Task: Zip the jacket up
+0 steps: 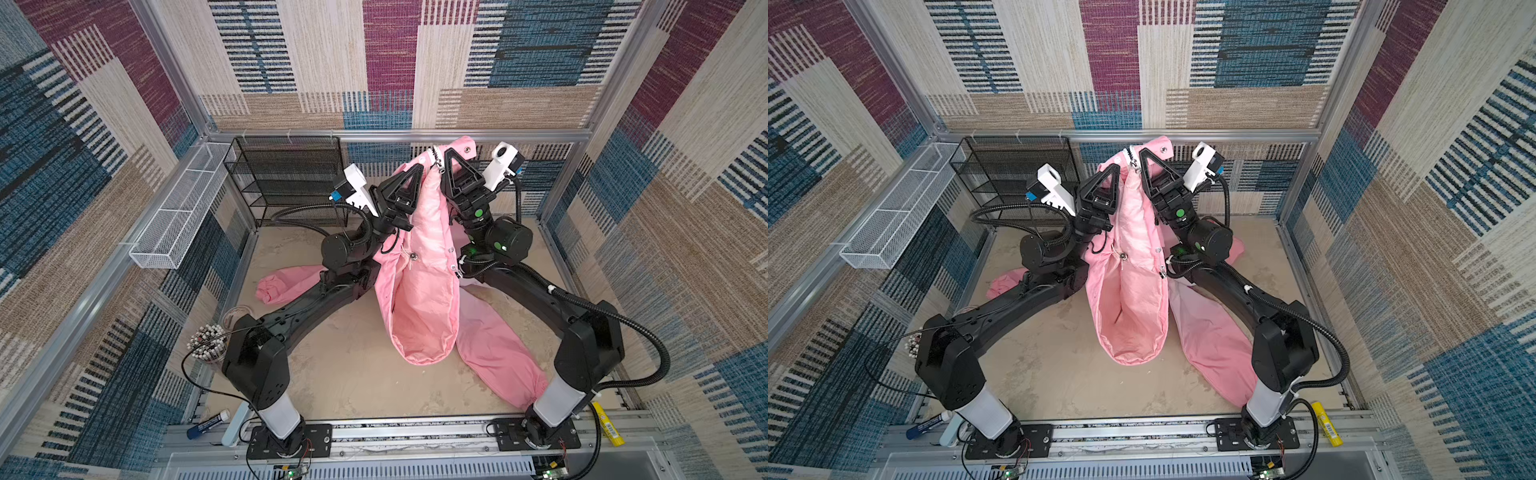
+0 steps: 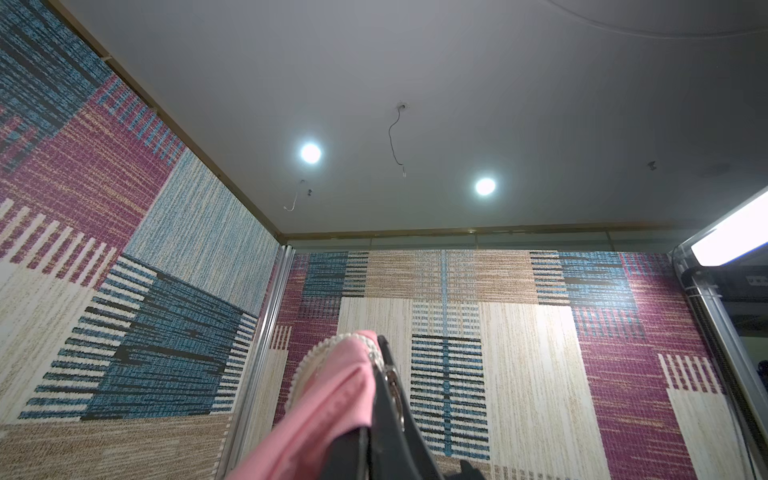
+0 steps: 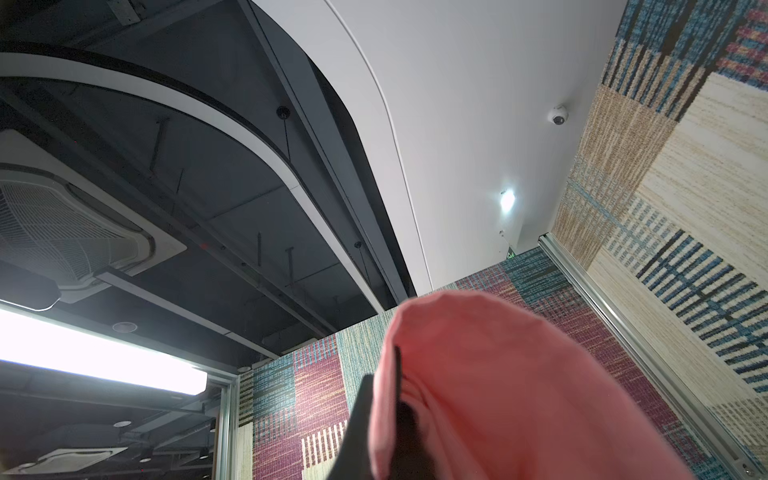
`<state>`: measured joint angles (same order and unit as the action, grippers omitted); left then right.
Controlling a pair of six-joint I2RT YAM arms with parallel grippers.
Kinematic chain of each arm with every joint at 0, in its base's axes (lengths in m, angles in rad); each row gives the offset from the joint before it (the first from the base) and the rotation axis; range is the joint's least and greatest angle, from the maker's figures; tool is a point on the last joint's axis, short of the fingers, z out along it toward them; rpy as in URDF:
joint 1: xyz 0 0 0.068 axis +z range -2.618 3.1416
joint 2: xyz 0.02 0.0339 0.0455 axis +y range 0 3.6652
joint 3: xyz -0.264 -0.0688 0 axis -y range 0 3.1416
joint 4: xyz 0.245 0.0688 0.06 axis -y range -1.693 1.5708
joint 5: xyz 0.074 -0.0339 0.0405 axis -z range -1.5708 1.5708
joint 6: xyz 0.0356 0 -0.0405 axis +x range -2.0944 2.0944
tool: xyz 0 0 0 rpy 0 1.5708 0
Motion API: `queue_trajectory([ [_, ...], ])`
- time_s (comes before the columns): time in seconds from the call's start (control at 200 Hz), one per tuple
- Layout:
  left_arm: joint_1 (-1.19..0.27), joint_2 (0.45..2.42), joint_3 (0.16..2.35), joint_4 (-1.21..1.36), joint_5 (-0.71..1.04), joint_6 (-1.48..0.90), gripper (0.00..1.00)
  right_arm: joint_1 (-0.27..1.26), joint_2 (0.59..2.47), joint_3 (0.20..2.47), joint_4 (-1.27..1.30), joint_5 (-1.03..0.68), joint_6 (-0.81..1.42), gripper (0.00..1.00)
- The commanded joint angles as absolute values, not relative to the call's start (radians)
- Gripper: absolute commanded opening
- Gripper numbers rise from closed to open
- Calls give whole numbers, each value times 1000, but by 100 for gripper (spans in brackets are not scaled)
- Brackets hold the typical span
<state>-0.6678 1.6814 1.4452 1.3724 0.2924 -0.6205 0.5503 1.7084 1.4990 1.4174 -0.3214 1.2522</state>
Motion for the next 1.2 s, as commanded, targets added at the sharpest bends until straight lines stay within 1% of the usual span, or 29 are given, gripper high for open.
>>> queue_trajectory([
  [0.0, -669, 1676, 1440, 1410, 297, -618, 0, 552, 1713, 1516, 1850, -315, 1268, 0],
  [0.516, -668, 1694, 1426, 1409, 304, -558, 0, 554, 1710, 1491, 1849, -296, 1279, 0],
  [0.817, -669, 1696, 1433, 1410, 307, -574, 0, 552, 1700, 1444, 1847, -271, 1269, 0],
  [1.017, -669, 1680, 1397, 1411, 301, -572, 0, 549, 1730, 1508, 1848, -276, 1291, 0],
  [1.197, -668, 1680, 1389, 1410, 304, -573, 0, 549, 1729, 1505, 1838, -273, 1292, 0],
])
